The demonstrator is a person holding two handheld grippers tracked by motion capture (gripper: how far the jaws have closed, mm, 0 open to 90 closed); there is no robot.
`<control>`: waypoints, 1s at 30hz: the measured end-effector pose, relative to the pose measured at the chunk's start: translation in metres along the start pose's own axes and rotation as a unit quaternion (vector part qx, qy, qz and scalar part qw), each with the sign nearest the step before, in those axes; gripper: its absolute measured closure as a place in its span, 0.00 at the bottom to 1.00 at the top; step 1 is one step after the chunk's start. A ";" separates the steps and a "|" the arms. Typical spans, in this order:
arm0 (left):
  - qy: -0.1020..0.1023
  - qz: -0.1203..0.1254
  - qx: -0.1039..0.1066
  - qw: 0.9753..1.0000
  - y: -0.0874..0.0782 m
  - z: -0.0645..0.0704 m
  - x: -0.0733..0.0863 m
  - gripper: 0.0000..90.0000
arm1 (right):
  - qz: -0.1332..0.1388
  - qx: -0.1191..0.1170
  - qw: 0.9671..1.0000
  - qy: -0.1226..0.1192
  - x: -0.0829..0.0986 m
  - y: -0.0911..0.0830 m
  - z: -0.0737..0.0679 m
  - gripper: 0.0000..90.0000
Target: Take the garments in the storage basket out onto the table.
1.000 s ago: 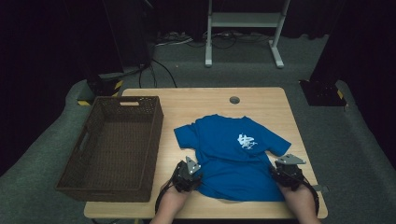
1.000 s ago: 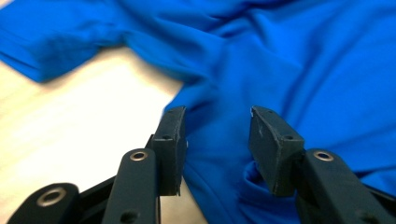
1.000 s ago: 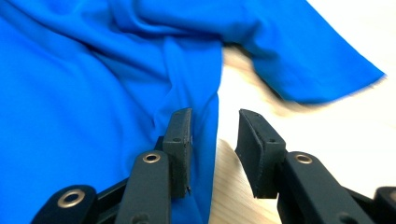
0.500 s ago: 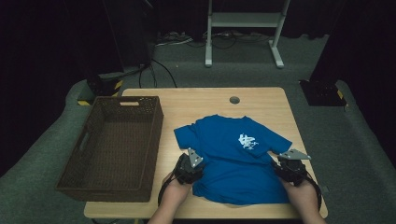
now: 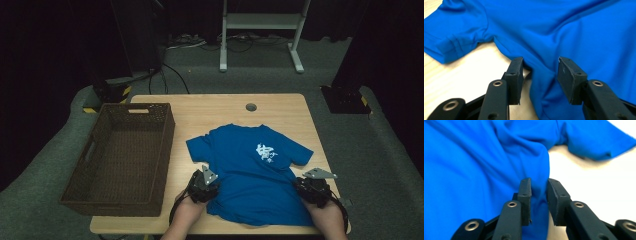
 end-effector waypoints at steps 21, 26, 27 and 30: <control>-0.028 0.016 0.013 0.999 -0.001 -0.002 0.005 0.60 | 0.020 0.076 0.994 0.080 -0.051 0.031 0.098 0.80; -0.015 0.013 0.006 1.000 -0.002 0.001 0.004 0.60 | 0.017 0.107 0.991 0.074 -0.054 0.028 0.123 0.82; -0.015 0.013 0.008 1.000 -0.003 0.002 0.004 0.60 | 0.018 0.109 0.991 0.078 -0.055 0.028 0.129 0.83; -0.021 0.012 0.020 1.000 -0.003 0.006 0.004 0.60 | 0.011 0.125 0.989 0.073 -0.057 0.026 0.142 0.83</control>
Point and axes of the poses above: each handheld gripper's, and its own axes: y roughly forward along the jaws, x roughly out of its underside, z roughly to its right, the point moved 8 cm from there along y, roughly forward along the jaws, and after that the axes turned 15 degrees about -x, right-handed, at the moved point
